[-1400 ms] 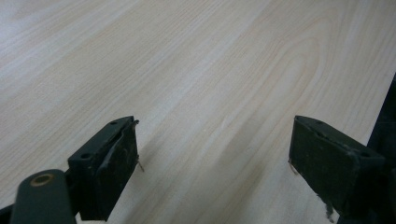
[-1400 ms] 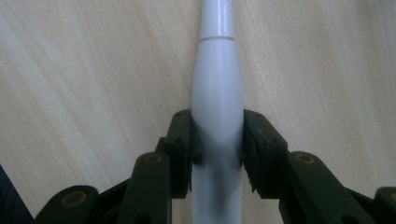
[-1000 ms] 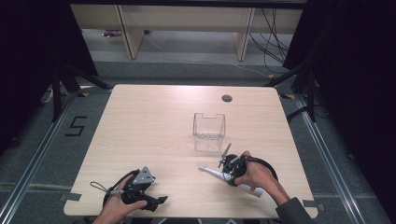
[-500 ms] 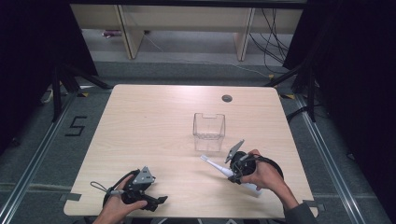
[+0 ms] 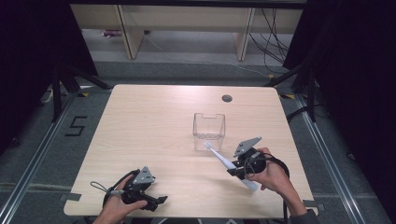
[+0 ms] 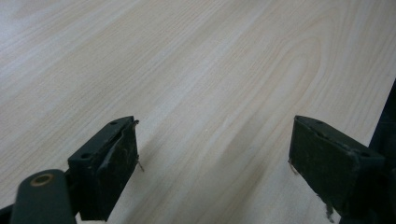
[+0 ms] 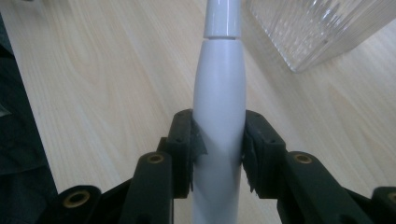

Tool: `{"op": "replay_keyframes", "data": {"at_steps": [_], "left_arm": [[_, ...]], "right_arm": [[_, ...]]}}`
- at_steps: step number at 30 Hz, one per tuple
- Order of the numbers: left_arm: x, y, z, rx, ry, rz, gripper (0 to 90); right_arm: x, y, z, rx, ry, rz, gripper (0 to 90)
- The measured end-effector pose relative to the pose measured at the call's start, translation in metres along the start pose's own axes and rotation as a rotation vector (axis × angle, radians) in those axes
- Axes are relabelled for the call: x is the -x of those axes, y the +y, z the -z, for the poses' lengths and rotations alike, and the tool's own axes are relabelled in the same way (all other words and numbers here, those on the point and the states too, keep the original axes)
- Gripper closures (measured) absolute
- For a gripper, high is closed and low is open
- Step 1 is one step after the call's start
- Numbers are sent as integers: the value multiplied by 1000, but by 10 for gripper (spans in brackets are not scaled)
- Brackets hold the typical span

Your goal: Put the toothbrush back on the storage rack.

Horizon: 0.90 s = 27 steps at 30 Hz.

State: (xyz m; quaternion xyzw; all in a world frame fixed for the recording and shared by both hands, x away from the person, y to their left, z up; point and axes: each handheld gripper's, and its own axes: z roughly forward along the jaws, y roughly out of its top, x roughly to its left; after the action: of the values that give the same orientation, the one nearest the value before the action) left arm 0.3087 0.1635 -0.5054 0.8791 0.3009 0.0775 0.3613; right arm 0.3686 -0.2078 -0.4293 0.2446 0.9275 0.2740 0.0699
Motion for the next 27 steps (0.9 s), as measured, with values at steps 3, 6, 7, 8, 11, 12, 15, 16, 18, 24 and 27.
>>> {"op": "replay_keyframes", "data": {"at_steps": [3, 6, 7, 8, 11, 12, 15, 16, 18, 24, 27], "left_arm": [[1, 0, 0, 0, 1, 4, 149], [0, 0, 0, 0, 0, 1, 149], [0, 0, 0, -1, 0, 0, 149], [0, 0, 0, -1, 0, 0, 149], [0, 0, 0, -1, 1, 0, 149], [0, 0, 0, 0, 0, 1, 149], [0, 0, 0, 1, 0, 0, 149], [0, 0, 0, 1, 0, 0, 149], [0, 0, 0, -1, -1, 0, 149], [0, 0, -1, -3, 6, 13, 149], [-1, 0, 0, -1, 10, 3, 149]], "right_arm": [[0, 2, 5, 38, 2, -45, 663], [0, 4, 9, 80, 0, -96, 663], [3, 5, 13, 113, -8, -91, 663], [3, 5, 13, 113, -8, -91, 663], [7, 6, 16, 183, -24, -78, 663], [8, 6, 16, 204, -26, -94, 663], [10, 7, 20, 222, -51, -120, 663], [12, 7, 22, 231, -60, -123, 663], [15, 7, 23, 261, -61, -139, 663], [20, 12, 30, 326, -81, -131, 663], [23, 16, 29, 363, -74, -151, 662]]}}
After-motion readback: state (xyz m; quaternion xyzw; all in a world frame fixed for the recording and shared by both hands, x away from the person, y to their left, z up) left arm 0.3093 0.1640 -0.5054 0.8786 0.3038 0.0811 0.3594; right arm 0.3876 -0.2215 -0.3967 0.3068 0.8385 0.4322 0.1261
